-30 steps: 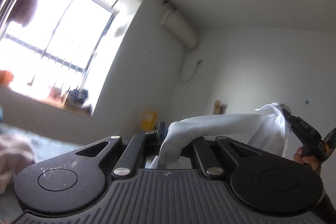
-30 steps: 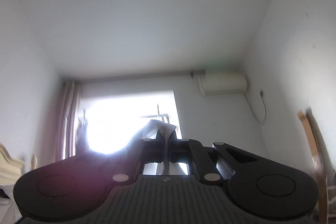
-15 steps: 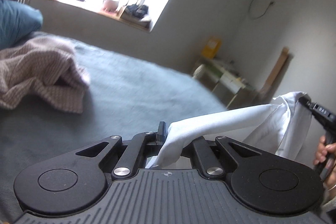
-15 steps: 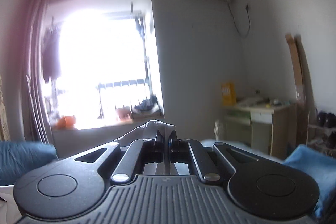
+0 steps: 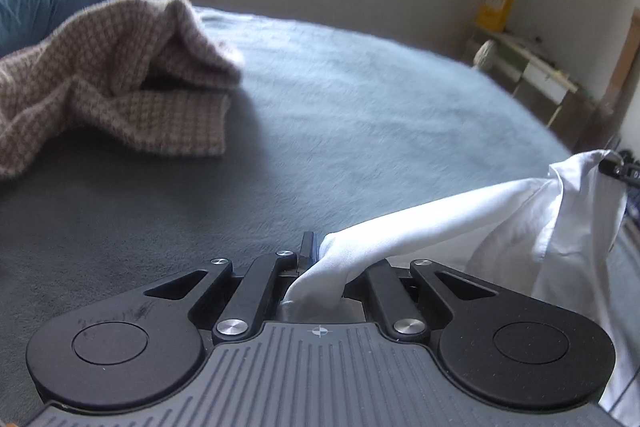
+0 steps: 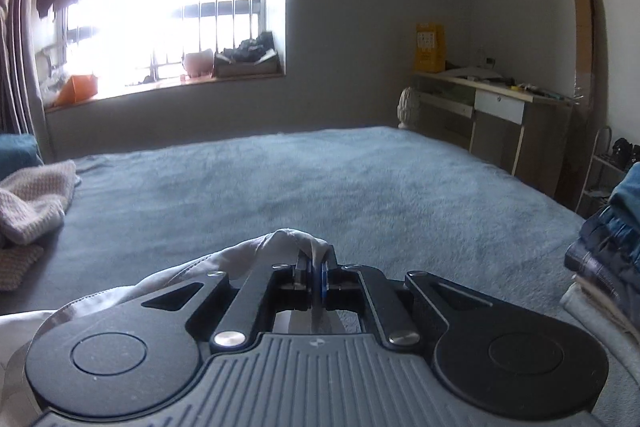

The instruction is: Fold clothes

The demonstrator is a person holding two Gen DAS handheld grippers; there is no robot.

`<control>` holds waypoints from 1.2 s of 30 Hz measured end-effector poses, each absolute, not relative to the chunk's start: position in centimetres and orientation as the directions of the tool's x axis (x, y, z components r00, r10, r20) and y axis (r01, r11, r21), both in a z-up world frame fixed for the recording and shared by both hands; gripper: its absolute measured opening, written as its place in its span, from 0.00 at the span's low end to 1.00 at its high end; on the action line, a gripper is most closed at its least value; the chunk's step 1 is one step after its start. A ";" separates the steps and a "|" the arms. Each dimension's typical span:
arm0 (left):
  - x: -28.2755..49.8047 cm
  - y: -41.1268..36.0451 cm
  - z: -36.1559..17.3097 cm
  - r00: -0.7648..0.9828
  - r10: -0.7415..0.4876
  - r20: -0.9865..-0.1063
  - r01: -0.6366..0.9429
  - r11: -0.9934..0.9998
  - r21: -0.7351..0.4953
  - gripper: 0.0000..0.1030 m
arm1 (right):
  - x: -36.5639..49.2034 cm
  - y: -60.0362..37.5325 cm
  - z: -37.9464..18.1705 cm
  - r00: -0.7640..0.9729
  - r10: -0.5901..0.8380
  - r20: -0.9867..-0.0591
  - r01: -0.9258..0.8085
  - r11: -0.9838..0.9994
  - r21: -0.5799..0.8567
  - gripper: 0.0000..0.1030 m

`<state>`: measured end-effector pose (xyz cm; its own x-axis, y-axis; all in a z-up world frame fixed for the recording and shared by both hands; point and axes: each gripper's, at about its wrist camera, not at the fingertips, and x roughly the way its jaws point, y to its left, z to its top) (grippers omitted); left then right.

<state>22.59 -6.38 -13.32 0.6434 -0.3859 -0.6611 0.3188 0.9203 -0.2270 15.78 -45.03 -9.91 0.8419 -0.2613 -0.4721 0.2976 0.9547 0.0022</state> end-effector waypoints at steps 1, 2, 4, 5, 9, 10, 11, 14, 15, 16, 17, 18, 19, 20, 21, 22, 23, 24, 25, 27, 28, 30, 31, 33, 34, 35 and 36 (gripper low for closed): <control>23.0 -6.6 -14.2 0.628 -0.374 -0.682 0.313 0.924 -0.218 0.04 | 16.8 -45.2 -11.0 0.827 -0.242 -0.508 0.285 0.959 0.007 0.05; 23.3 -6.7 -15.0 0.614 -0.369 -0.698 0.307 0.926 -0.220 0.04 | 17.8 -45.3 -12.2 0.801 -0.226 -0.555 0.281 0.960 0.014 0.07; 23.7 -6.6 -16.0 0.597 -0.375 -0.709 0.296 0.925 -0.240 0.08 | 19.5 -45.5 -14.6 0.726 -0.202 -0.657 0.289 0.957 0.026 0.24; 23.8 -6.4 -16.2 0.599 -0.385 -0.702 0.291 0.921 -0.257 0.11 | 19.9 -45.6 -15.6 0.685 -0.194 -0.703 0.299 0.954 0.029 0.41; 24.3 -5.0 -15.8 0.564 -0.462 -0.684 0.262 0.886 -0.382 0.35 | 19.5 -45.8 -17.1 0.656 -0.173 -0.735 0.284 0.958 0.028 0.61; 24.4 -4.5 -15.6 0.562 -0.474 -0.678 0.238 0.878 -0.416 0.37 | 19.0 -45.9 -17.0 0.663 -0.170 -0.729 0.279 0.960 0.029 0.67; 24.5 -4.0 -15.4 0.561 -0.486 -0.671 0.214 0.867 -0.449 0.44 | 18.5 -46.2 -16.7 0.673 -0.167 -0.720 0.277 0.960 0.037 0.72; 24.6 -2.2 -14.9 0.579 -0.509 -0.636 0.131 0.829 -0.544 0.63 | 17.1 -47.5 -15.5 0.706 -0.141 -0.694 0.281 0.955 0.092 0.77; 24.6 -1.6 -14.8 0.585 -0.515 -0.627 0.102 0.813 -0.573 0.63 | 16.6 -48.2 -15.1 0.714 -0.135 -0.687 0.292 0.949 0.117 0.78; 24.6 -1.0 -14.8 0.583 -0.521 -0.624 0.074 0.799 -0.597 0.63 | 16.0 -48.8 -14.6 0.722 -0.131 -0.680 0.309 0.940 0.147 0.79; 24.4 -0.4 -14.7 0.585 -0.523 -0.620 0.053 0.788 -0.614 0.63 | 15.3 -49.4 -14.1 0.729 -0.127 -0.673 0.328 0.927 0.180 0.80; 24.1 0.2 -14.6 0.589 -0.524 -0.615 0.035 0.777 -0.628 0.63 | 14.6 -49.9 -13.7 0.735 -0.124 -0.666 0.347 0.914 0.212 0.81; 23.8 0.8 -14.5 0.592 -0.525 -0.611 0.017 0.766 -0.642 0.63 | 13.9 -50.5 -13.3 0.744 -0.112 -0.659 0.364 0.895 0.258 0.81; 23.4 1.3 -14.2 0.597 -0.525 -0.606 0.012 0.761 -0.649 0.63 | 13.2 -51.1 -13.0 0.753 -0.094 -0.652 0.378 0.872 0.312 0.81; 22.9 1.9 -13.8 0.604 -0.526 -0.599 0.013 0.758 -0.652 0.63 | 12.5 -51.7 -12.7 0.762 -0.077 -0.643 0.392 0.845 0.364 0.81; 22.4 2.5 -13.4 0.610 -0.527 -0.592 0.015 0.754 -0.657 0.63 | 11.7 -52.1 -12.4 0.774 -0.056 -0.630 0.397 0.819 0.414 0.81; 21.9 3.0 -12.9 0.617 -0.528 -0.584 0.017 0.751 -0.660 0.64 | 10.9 -52.5 -12.2 0.787 -0.035 -0.615 0.397 0.792 0.463 0.81; 21.6 3.5 -12.4 0.624 -0.525 -0.579 0.017 0.750 -0.662 0.64 | 10.1 -52.8 -11.9 0.801 -0.014 -0.599 0.393 0.768 0.507 0.81; 21.2 4.0 -11.8 0.631 -0.522 -0.574 0.018 0.750 -0.662 0.65 | 9.2 -53.0 -11.6 0.813 0.006 -0.582 0.386 0.743 0.546 0.81; 20.6 5.0 -10.8 0.649 -0.513 -0.562 0.011 0.745 -0.667 0.65 | 7.9 -53.1 -11.1 0.827 0.047 -0.560 0.369 0.706 0.604 0.81; 20.2 5.5 -10.4 0.657 -0.511 -0.555 0.005 0.739 -0.674 0.65 | 7.3 -53.0 -10.9 0.833 0.067 -0.550 0.361 0.688 0.630 0.81; 19.2 6.6 -9.4 0.667 -0.516 -0.537 -0.006 0.718 -0.697 0.65 | 6.3 -52.4 -10.5 0.832 0.110 -0.544 0.341 0.672 0.657 0.81; 18.5 7.1 -9.0 0.668 -0.522 -0.531 -0.005 0.711 -0.704 0.65 | 5.8 -51.8 -10.2 0.830 0.137 -0.541 0.323 0.672 0.666 0.81; 16.7 7.7 -8.2 0.645 -0.536 -0.544 0.009 0.718 -0.696 0.66 | 4.6 -50.0 -9.6 0.822 0.219 -0.527 0.259 0.680 0.686 0.81; 15.6 7.9 -7.9 0.624 -0.544 -0.561 0.021 0.729 -0.685 0.67 | 4.0 -48.9 -9.4 0.813 0.267 -0.517 0.217 0.685 0.696 0.81; 14.6 8.0 -7.5 0.602 -0.552 -0.577 0.032 0.739 -0.673 0.68 | 3.2 -47.8 -9.2 0.802 0.318 -0.506 0.171 0.689 0.704 0.81; 13.2 8.0 -7.4 0.573 -0.559 -0.599 0.057 0.756 -0.652 0.68 | 2.5 -46.5 -9.1 0.785 0.370 -0.496 0.126 0.690 0.712 0.81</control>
<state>13.19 7.99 -7.39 0.5732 -0.5593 -0.5989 0.0569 0.7562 -0.6519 2.47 -46.51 -9.06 0.7854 0.3696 -0.4965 0.1255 0.6904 0.7124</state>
